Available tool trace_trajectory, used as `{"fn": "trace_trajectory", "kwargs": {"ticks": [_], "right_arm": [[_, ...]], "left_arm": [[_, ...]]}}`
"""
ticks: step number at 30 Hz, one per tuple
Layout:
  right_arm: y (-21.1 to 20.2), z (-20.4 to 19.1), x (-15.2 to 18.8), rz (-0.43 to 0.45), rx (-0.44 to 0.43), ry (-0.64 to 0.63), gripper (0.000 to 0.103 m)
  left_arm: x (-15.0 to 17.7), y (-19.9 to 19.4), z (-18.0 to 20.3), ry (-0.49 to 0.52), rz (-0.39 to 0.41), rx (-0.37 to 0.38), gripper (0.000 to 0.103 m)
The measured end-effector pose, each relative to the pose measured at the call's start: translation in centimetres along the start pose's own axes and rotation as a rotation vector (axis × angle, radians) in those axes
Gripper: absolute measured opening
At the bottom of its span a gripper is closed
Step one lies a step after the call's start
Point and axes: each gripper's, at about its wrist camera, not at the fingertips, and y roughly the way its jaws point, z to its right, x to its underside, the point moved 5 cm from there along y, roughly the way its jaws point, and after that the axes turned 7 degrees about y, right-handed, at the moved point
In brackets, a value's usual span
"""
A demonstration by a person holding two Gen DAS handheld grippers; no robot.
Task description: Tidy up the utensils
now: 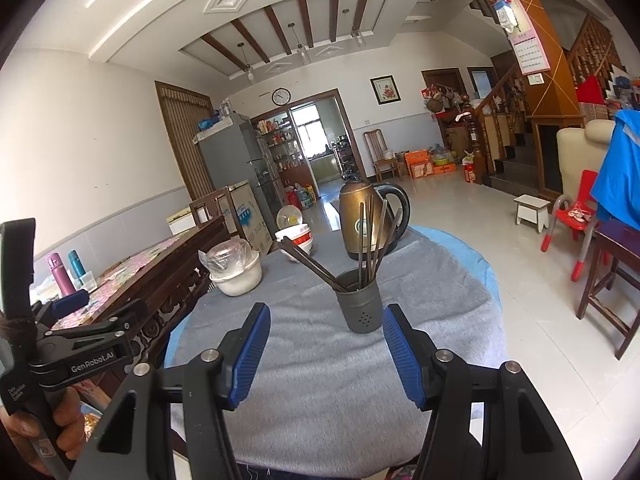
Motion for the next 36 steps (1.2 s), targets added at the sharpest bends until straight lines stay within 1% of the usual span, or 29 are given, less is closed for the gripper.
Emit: {"fn": "trace_trajectory", "kwargs": {"ticks": [11, 36], "right_arm": [[-0.49, -0.27, 0.63, -0.028, -0.007, 0.007, 0.063], [-0.53, 0.32, 0.87, -0.023, -0.001, 0.032, 0.063]], "left_arm": [[0.63, -0.3, 0.07, 0.021, -0.011, -0.008, 0.098], [0.79, -0.47, -0.2, 0.04, -0.009, -0.017, 0.098]]}}
